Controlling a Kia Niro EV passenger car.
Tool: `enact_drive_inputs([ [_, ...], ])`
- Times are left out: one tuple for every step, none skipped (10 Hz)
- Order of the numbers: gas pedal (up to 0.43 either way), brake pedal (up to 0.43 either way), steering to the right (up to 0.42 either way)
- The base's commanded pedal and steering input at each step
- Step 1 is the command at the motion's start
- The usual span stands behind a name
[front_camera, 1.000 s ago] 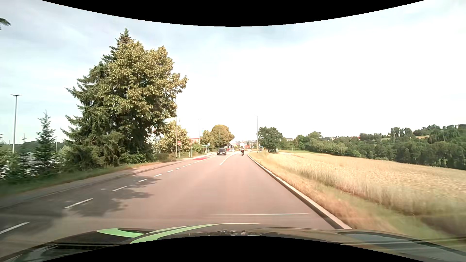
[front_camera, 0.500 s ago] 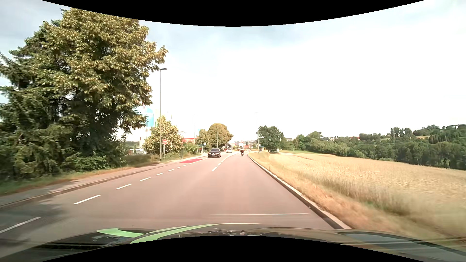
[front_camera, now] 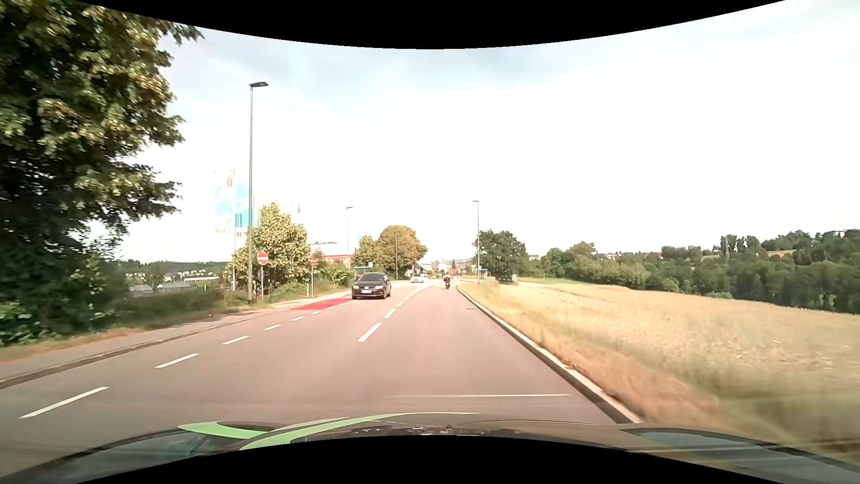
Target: Follow the waypoints while adhering to traffic rules and regulations
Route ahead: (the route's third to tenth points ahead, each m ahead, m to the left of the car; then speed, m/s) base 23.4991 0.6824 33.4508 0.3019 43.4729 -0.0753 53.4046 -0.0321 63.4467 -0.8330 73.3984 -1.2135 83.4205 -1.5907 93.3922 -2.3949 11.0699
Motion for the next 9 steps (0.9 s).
enact_drive_inputs([
  [0.02,0.0,0.004],
  [0.02,0.0,0.003],
  [0.02,0.0,0.003],
  [0.02,0.0,0.002],
  [0.02,0.0,0.002],
  [0.02,0.0,0.002],
  [0.02,0.0,0.002],
  [0.02,0.0,0.002],
  [0.0,0.0,0.002],
])
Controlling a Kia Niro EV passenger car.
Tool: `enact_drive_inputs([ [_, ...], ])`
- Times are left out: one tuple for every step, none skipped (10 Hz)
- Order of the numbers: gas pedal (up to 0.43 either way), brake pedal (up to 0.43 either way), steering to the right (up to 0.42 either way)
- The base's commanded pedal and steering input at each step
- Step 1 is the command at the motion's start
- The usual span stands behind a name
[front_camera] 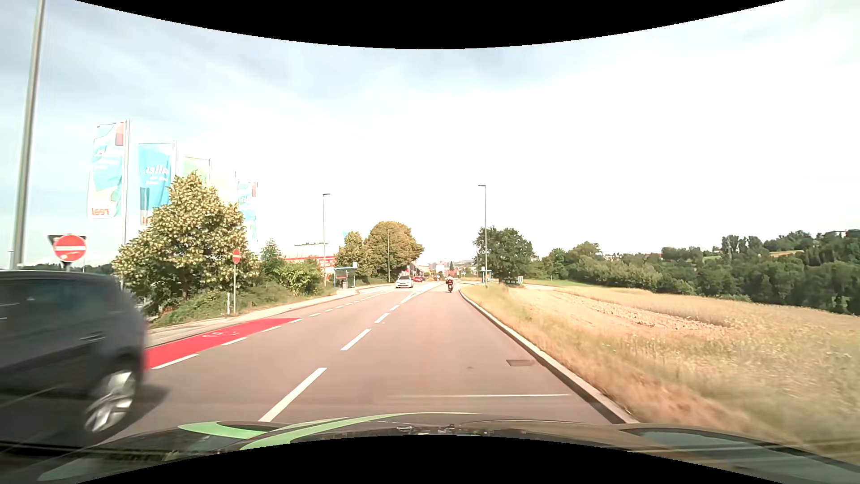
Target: Follow the waypoints while adhering to traffic rules and regulations
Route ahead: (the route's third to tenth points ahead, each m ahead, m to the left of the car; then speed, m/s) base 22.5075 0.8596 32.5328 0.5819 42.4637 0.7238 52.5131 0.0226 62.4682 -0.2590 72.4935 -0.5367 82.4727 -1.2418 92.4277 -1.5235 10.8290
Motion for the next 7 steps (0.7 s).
enact_drive_inputs([
  [0.0,0.0,0.002],
  [0.0,0.0,0.002],
  [0.0,0.0,0.002],
  [0.0,0.0,0.002],
  [0.0,0.0,0.002],
  [0.0,0.0,0.002],
  [0.0,0.0,0.002],
])
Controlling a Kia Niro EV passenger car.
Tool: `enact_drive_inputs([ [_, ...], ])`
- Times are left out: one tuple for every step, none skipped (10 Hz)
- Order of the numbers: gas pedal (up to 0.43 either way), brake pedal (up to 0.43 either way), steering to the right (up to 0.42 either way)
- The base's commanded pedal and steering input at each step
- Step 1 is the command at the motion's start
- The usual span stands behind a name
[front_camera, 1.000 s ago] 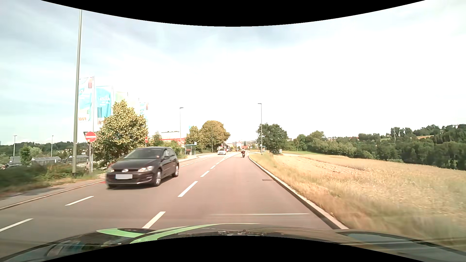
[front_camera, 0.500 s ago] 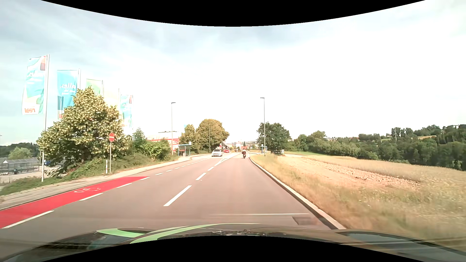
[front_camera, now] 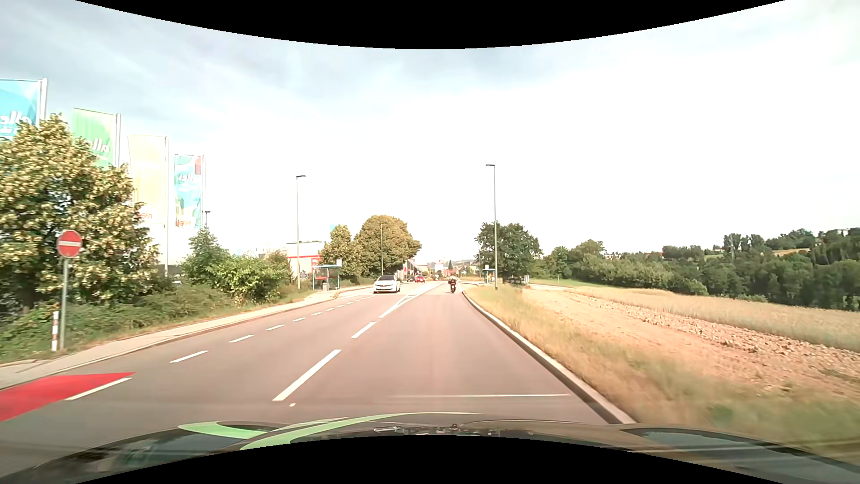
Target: Follow the waypoints while adhering to traffic rules and regulations
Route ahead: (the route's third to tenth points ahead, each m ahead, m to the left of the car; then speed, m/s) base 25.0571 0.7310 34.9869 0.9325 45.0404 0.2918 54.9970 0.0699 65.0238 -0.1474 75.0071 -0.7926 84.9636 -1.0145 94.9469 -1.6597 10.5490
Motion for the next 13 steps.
enact_drive_inputs([
  [0.0,0.0,0.002],
  [0.0,0.0,0.002],
  [0.0,0.0,0.002],
  [0.0,0.0,0.002],
  [0.0,0.0,0.002],
  [0.0,0.0,0.002],
  [0.0,0.0,0.002],
  [0.0,0.0,0.002],
  [0.0,0.0,0.002],
  [0.0,0.0,0.002],
  [0.0,0.0,0.002],
  [0.0,0.0,0.002],
  [0.0,0.0,0.002],
])
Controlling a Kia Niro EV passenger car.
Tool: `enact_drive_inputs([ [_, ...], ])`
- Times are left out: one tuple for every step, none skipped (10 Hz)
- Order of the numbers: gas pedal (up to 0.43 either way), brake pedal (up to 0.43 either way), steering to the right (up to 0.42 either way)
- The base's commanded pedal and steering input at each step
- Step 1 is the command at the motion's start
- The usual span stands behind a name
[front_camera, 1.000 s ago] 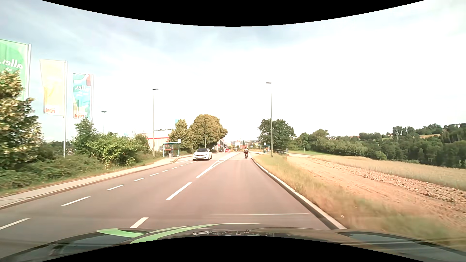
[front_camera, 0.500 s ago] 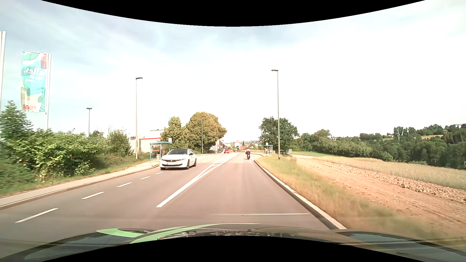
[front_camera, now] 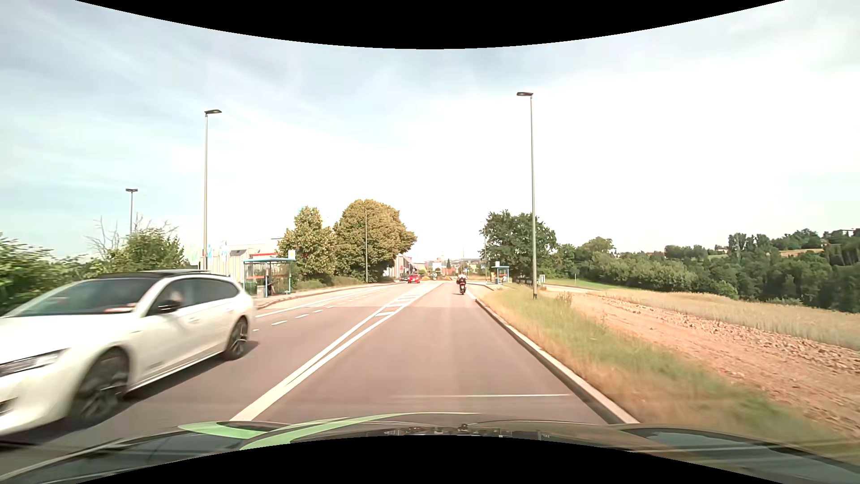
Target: Follow the waypoints while adhering to traffic rules and regulations
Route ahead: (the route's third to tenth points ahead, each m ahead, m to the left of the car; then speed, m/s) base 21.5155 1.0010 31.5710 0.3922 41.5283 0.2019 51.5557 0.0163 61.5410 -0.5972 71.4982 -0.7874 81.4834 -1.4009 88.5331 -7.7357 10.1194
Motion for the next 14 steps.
enact_drive_inputs([
  [0.0,0.0,0.002],
  [0.0,0.0,0.003],
  [0.0,0.0,0.005],
  [0.0,0.0,0.006],
  [0.0,0.0,0.007],
  [0.0,0.0,0.008],
  [0.0,0.0,0.009],
  [0.0,0.0,0.009],
  [0.0,0.0,0.009],
  [0.0,0.0,0.009],
  [0.0,0.0,0.009],
  [0.0,0.0,0.008],
  [0.0,0.0,0.009],
  [0.0,0.0,0.009],
])
